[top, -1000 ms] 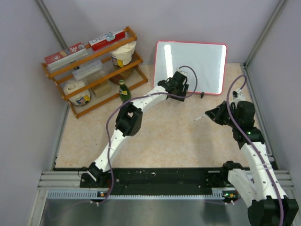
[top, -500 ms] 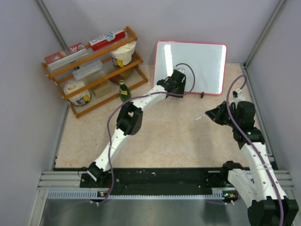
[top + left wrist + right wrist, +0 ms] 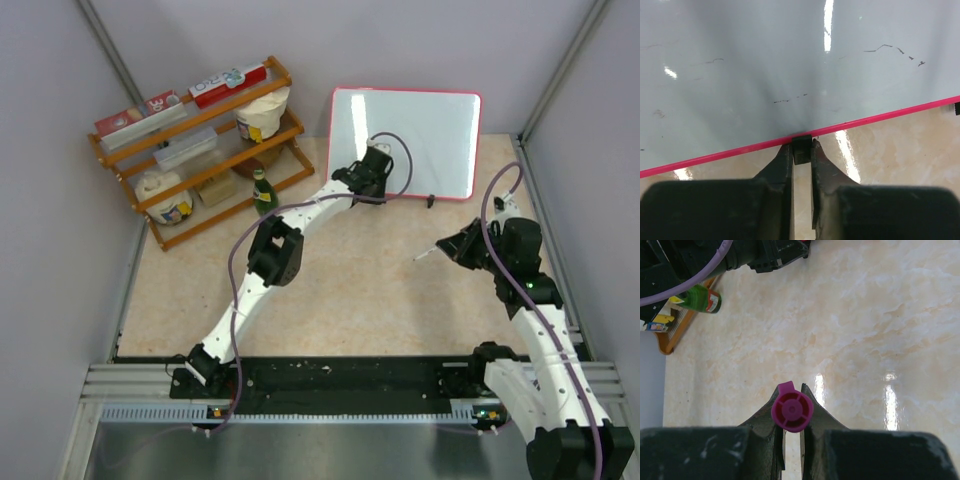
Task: Write a sentence on the whiteboard
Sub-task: Move the whiteboard to the center of the board.
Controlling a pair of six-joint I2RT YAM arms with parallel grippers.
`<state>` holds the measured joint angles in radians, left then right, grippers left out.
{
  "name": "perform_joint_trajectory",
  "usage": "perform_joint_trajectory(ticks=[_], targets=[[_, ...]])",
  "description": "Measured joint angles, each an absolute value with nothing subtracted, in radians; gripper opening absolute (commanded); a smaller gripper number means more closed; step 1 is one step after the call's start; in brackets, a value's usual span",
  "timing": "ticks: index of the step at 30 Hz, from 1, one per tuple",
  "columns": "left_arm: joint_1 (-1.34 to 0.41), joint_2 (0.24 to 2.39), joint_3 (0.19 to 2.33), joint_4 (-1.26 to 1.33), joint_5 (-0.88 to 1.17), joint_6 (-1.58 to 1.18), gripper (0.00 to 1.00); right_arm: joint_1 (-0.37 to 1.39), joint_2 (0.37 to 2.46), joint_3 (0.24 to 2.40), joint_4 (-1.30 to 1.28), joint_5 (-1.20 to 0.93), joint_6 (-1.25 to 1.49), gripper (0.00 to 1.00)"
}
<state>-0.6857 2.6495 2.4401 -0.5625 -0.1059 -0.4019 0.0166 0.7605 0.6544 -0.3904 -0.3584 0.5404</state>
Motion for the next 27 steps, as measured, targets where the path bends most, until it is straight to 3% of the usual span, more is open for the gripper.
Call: perform_joint_trajectory(ticks=[1,7,16,27], targets=[[-0.686,2.65,2.44,-0.562,-0.108,-0.401,0.0,0.017,0.757,0.653,-0.394,-0.358,0.54,0.0],[-0.687,2.639,2.415,-0.547,-0.118,-0.405,0.0,0.017,0.738,0.649,-0.398,-0.358,0.533,0.0],[-0.69,2.494,2.125,-0.378,-0.141,-0.387,0.0,0.017,0.718,0.648,-0.413,-0.358,0.533,0.0],[-0.742,2.333,1.862,-0.345,-0.229,-0.379,0.0,0.017,0.691,0.648,-0.413,-0.362,0.536,0.0]])
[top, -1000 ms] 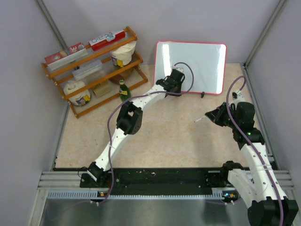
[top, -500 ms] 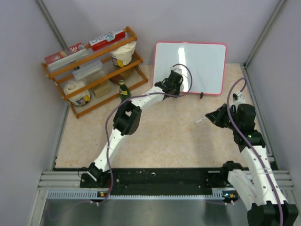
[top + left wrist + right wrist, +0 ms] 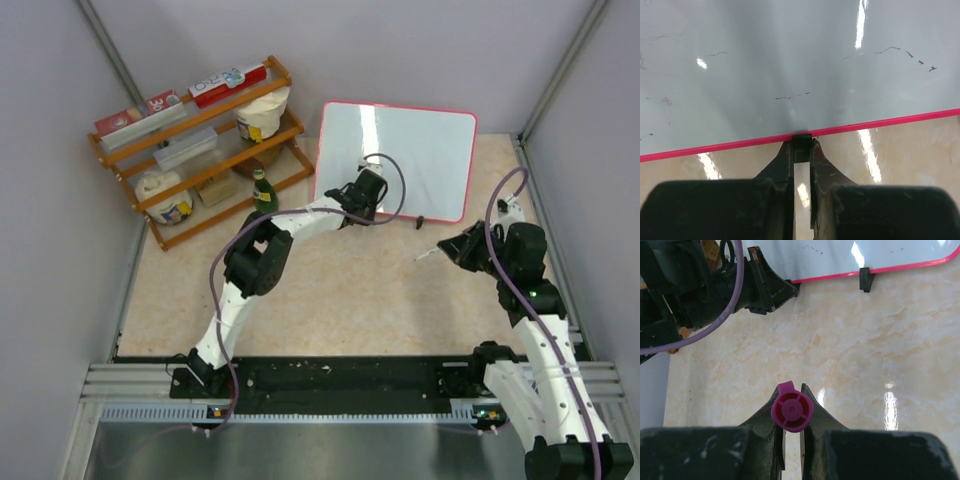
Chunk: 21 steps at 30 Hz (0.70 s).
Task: Write a sentence on the whiteboard
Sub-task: Move the whiteboard to the center of the board.
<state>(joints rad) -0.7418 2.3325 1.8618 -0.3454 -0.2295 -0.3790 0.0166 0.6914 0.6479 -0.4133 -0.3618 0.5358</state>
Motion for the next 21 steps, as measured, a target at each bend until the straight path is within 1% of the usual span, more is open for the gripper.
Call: perform_joint_trajectory(ticks=[4,13,21], targets=[[-0.756,2.274,1.773,-0.344,-0.231,-0.406,0.0,0.017,0.682,0.648,-0.414,-0.362,0.542,0.0],[-0.81,2.081,1.477,-0.304,-0.242,-0.5,0.0,0.017,0.68,0.648,-0.416,-0.369,0.543,0.0],[-0.897,1.977,1.321,-0.29,-0.314,-0.601,0.0,0.017,0.648,0.621,-0.428,-0.379,0.553,0.0]])
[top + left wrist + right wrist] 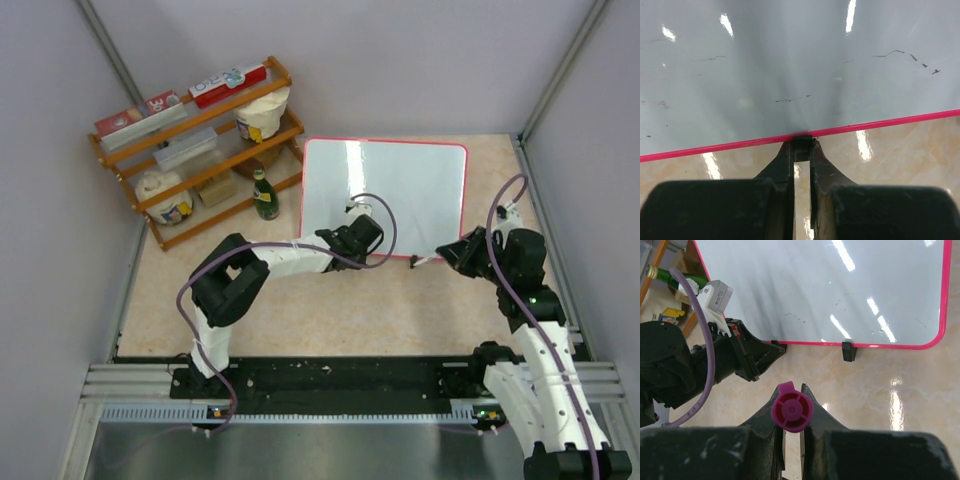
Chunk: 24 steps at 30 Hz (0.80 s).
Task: Write a sentence on the whiteboard
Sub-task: Move the whiteboard to the center of the board.
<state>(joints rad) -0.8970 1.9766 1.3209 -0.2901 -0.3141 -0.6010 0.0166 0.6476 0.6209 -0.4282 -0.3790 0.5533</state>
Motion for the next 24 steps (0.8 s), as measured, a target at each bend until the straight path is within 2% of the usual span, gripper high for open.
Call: perform_joint_trajectory(ticks=[14,15,20,24], targets=[[-1.021,1.861,1.15,-0.276,-0.405,-0.742,0.0,0.017,0.586,0.6,-0.457,-0.398,0.569,0.0],[-1.029,1.861,1.15,-0.278,-0.411,-0.75,0.01,0.016,0.581,0.599,-0.459,-0.398,0.57,0.0],[-1.06,1.861,1.15,-0.288,-0.43,-0.761,0.18,0.017,0.563,0.598,-0.467,-0.398,0.571,0.0],[-1.071,1.861,1.15,-0.292,-0.432,-0.756,0.22,0.017,0.56,0.598,-0.475,-0.398,0.57,0.0]])
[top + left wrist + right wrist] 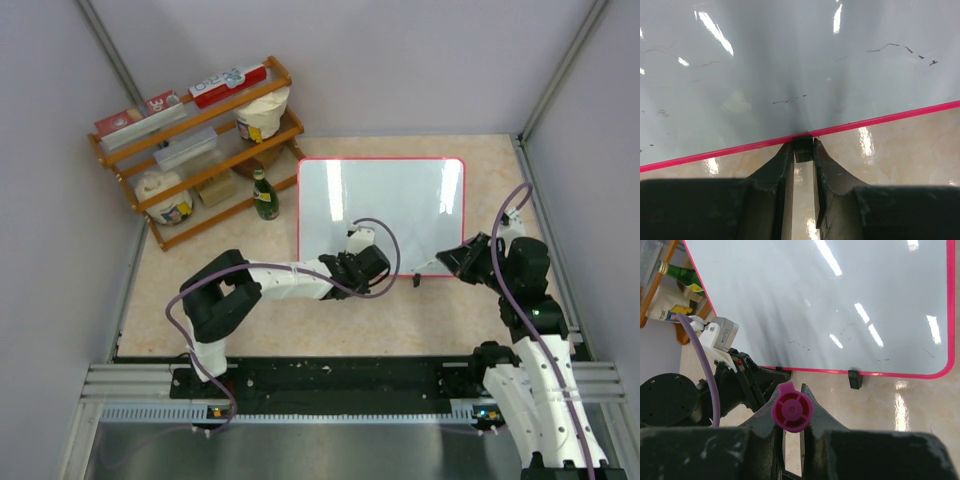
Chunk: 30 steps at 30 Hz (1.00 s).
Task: Write a sentence on the whiteboard
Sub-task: Move the whiteboard to the center of the board.
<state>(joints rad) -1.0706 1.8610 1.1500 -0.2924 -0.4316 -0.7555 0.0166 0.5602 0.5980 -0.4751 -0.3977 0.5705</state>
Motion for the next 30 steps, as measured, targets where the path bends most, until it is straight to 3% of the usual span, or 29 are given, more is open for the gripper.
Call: perform_joint_trajectory(ticks=[7,18,30], targets=[[-1.085,1.882,1.161,-0.307,-0.379,-0.728,0.35,0.017,0.561,0.598,-0.481,-0.397,0.569,0.0],[-1.131,1.859,1.144,-0.282,-0.303,-0.708,0.65,0.017,0.566,0.598,-0.481,-0.394,0.569,0.0],[-1.131,1.502,0.997,-0.42,-0.315,-0.625,0.8,0.017,0.598,0.599,-0.481,-0.392,0.551,0.0]])
